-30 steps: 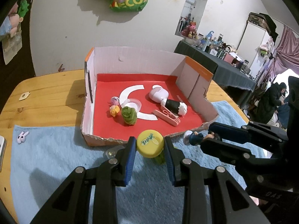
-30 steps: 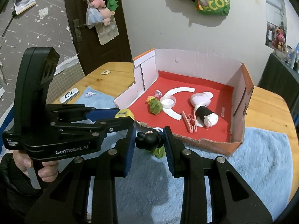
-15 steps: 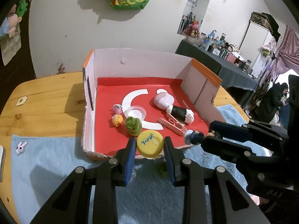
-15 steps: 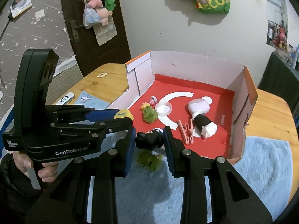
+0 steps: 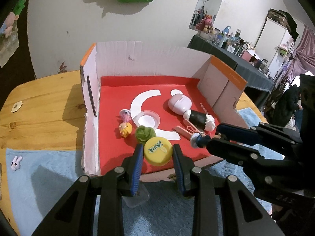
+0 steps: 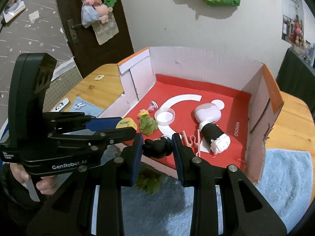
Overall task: Organize objects
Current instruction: 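Lift and carry the figure and yellow lid over the box wall with both tools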
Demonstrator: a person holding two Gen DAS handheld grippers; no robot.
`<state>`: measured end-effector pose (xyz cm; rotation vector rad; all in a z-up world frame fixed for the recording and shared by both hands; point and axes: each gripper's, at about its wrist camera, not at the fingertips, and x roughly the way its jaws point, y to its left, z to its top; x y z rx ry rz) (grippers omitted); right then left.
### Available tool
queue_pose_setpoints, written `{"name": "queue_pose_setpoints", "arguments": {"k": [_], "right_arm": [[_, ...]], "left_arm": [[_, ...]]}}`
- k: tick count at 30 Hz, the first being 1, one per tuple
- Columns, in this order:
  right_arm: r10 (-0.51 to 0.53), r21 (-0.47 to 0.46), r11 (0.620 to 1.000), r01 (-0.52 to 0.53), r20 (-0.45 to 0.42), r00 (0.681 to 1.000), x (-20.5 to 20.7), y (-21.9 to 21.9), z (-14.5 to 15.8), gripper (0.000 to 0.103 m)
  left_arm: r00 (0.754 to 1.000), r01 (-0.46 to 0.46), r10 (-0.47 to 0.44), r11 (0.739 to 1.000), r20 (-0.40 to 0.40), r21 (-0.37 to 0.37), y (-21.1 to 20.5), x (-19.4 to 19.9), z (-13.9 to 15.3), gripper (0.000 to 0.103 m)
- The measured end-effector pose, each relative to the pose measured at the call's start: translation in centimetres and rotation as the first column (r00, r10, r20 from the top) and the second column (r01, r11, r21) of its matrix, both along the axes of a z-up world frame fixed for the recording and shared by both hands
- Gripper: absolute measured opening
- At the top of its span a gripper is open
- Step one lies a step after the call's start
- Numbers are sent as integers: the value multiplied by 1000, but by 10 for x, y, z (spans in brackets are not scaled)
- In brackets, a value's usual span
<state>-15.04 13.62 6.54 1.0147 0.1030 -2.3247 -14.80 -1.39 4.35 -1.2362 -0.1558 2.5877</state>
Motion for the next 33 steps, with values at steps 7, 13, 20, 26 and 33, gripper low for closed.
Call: {"name": "queue_pose_setpoints", "arguments": {"k": [7,13,20,26,33], "right_arm": [[-13,12,1000,13,34,999,-13,1,-15,29],[-29,41,999,27,59,998,-20,4,-26,29],[-42,74,997,36,83,996,-24,7,-37,29],[-53,83,996,45,95,994,-29,10,-41,29],[-53,82,996,45,101,993,-32,11,-40,29]], "left_arm": [[999,3,-3,1000,40,0,0,-10,-12,32],[998,4,-4,1000,61,0,2,-17,-20,32],[998,8,-7,1000,70,-10,7,-22,-25,32],[997,10,-9,1000,71,-11,8,-27,-25,32],[996,14,-11,999,90,-30,13,-38,-30,32]]}}
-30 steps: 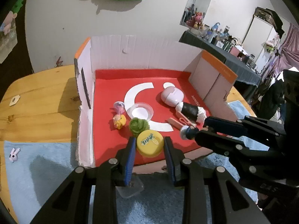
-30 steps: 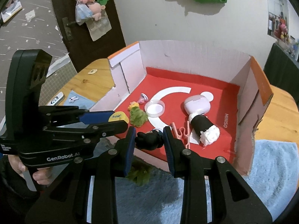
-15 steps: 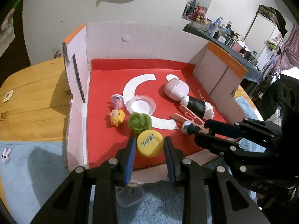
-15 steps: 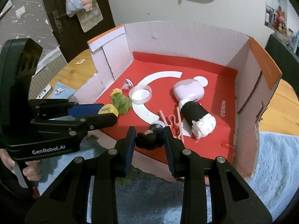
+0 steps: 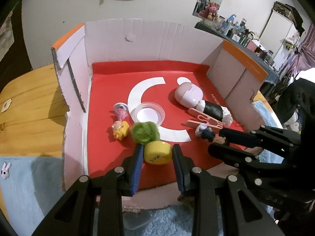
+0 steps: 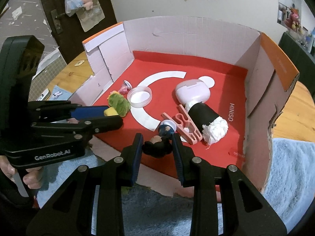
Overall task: Organize objects
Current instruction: 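Lift and carry the figure and yellow lid over the box wall with both tools, then lower and release the figure with the right tool while the left releases the yellow lid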
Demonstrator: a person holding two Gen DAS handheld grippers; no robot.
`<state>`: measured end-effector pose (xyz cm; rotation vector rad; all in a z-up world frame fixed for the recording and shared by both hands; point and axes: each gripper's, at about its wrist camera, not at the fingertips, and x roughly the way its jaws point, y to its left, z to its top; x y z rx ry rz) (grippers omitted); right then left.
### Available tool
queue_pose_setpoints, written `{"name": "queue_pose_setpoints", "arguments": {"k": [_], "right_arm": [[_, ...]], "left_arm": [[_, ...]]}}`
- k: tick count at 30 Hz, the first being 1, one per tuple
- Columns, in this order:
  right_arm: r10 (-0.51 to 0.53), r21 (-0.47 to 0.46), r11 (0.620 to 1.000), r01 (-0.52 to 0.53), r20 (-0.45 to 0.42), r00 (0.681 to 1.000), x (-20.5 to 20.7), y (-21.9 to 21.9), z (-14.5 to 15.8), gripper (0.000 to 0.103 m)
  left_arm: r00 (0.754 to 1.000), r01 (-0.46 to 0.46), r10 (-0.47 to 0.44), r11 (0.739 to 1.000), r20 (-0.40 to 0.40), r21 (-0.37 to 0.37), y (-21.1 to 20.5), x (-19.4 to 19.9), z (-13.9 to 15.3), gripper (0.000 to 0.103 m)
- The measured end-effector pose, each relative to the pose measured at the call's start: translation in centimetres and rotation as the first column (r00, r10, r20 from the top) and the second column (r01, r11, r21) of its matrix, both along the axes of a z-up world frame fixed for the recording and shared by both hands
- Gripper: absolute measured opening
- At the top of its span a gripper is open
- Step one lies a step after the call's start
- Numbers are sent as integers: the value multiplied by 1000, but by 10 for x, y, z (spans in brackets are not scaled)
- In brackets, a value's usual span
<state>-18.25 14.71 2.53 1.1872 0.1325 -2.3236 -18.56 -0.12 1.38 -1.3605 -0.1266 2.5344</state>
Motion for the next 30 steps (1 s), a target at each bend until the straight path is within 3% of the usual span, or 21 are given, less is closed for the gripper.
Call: {"name": "queue_pose_setpoints", "arguments": {"k": [5,30], "right_arm": [[-12,-35,999,14,35,999,-5,9,1,29],[-49,32,998,48,30,998,-22,13,-13,29]], "left_arm": [[1000,0,0,1000,2,-9,2,-5,-1,32],[1000,-16,17,1000,12,-26,5,-21,-10,32]]}}
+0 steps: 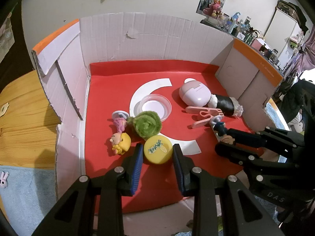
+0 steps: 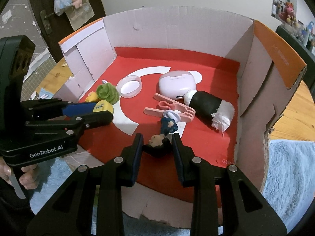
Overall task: Organize objects
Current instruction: 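Lower and release the figure with the right tool while the left releases the yellow lid, then withdraw both tools from the box back over the towel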
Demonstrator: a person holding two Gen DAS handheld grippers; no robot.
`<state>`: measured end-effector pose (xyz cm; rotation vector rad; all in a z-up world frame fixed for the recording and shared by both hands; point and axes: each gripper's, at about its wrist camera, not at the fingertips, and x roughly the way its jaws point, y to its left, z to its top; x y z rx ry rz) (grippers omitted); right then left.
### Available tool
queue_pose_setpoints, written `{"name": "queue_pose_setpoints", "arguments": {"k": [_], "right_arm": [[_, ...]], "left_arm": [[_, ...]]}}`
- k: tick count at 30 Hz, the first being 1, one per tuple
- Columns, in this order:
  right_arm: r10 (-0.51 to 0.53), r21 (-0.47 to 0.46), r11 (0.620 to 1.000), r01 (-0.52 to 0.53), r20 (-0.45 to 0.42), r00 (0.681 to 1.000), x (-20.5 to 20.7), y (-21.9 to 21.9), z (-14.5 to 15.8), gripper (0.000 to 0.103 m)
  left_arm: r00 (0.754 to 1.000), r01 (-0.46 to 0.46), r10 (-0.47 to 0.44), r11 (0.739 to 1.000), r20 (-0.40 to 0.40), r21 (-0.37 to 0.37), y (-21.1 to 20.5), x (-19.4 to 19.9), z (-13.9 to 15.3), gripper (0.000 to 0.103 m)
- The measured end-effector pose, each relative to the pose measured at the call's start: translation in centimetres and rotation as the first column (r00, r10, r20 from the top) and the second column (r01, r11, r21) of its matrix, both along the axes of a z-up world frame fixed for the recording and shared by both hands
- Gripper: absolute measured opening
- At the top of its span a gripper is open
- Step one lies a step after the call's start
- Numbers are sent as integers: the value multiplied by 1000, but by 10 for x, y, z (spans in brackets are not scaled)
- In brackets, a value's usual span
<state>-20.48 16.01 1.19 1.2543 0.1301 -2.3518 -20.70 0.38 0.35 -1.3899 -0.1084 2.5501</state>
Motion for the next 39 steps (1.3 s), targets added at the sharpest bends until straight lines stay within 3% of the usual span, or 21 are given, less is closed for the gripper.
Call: {"name": "queue_pose_setpoints", "arguments": {"k": [16,19,21,23,31,34,39], "right_arm": [[1,-12,1000,-1,5,1000,1,1,0,29],[1,-16,1000,0,6,1000,2,1,1,30],[2,-18,1000,-2,6,1000,3,1,1,35],[13,-35,999,-13,6,1000,4,0,2,50],[8,-27,1000,-8,-15,1000,8,-2,6,51],[8,-26,1000,-9,-19,1000,10,-2,7,51],[7,-31,999,-8,-20,1000,12,-2,8,53]], "left_arm": [[1000,-10,10,1000,-5,-19,-1,0,0,32],[1000,-12,12,1000,-8,-23,-1,1,1,38],[1000,-14,13,999,-12,-30,-1,2,2,39],[1000,-14,14,999,-13,-31,-1,3,2,39],[1000,-18,18,1000,-18,-26,-3,7,3,39],[999,-22,21,999,-24,-26,-4,8,4,46],[999,-27,26,999,-30,-24,-5,12,6,46]]}}
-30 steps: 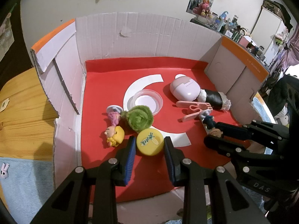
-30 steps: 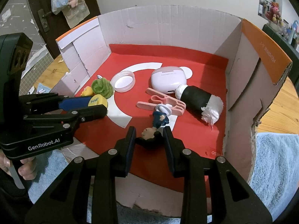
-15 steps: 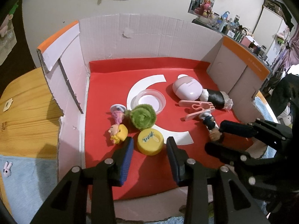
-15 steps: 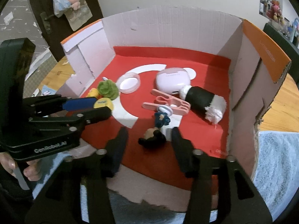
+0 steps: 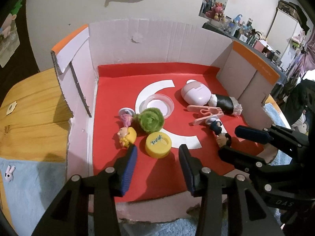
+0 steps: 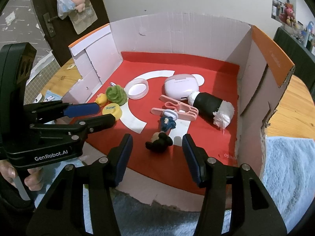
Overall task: Organize objects
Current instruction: 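Withdraw both tools from the box back over the towel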
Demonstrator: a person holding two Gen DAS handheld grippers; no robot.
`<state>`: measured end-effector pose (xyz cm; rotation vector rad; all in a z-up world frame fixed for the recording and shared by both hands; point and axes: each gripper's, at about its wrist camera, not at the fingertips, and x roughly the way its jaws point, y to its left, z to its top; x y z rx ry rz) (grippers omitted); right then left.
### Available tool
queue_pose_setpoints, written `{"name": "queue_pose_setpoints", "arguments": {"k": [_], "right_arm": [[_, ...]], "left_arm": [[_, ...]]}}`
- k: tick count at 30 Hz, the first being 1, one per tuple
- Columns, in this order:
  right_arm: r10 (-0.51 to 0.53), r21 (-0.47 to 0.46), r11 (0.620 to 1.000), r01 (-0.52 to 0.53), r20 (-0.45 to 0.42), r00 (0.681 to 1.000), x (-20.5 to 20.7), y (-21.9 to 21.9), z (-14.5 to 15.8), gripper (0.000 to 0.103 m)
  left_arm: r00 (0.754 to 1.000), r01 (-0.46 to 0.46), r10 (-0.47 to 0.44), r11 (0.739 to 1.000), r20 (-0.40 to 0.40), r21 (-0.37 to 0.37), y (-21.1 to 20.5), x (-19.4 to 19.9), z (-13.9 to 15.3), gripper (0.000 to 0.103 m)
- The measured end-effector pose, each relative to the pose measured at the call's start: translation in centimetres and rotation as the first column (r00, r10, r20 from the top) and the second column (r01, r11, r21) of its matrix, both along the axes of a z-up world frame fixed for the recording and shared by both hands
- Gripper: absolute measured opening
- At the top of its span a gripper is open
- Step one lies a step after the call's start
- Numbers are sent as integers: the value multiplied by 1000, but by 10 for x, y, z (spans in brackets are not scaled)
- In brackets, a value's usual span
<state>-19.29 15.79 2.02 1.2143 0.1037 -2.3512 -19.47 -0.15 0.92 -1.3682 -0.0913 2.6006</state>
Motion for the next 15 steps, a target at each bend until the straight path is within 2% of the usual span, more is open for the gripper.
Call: {"name": "queue_pose_setpoints", "arguments": {"k": [5,13,15], "right_arm": [[8,-1,1000,-8,-10,1000,5,-2,4,62],[10,-6,1000,-10,-16,1000,12,-1,7,63],[12,-7,1000,-12,-21,1000,15,-2,8,66]], "left_arm": [[1000,-5,5,1000,-5,0,0,5,3,50],[1000,-13,13,1000,-22,1,-2,13,8,51],[1000,-15,15,1000,-25,1,-3,15,9,52]]}}
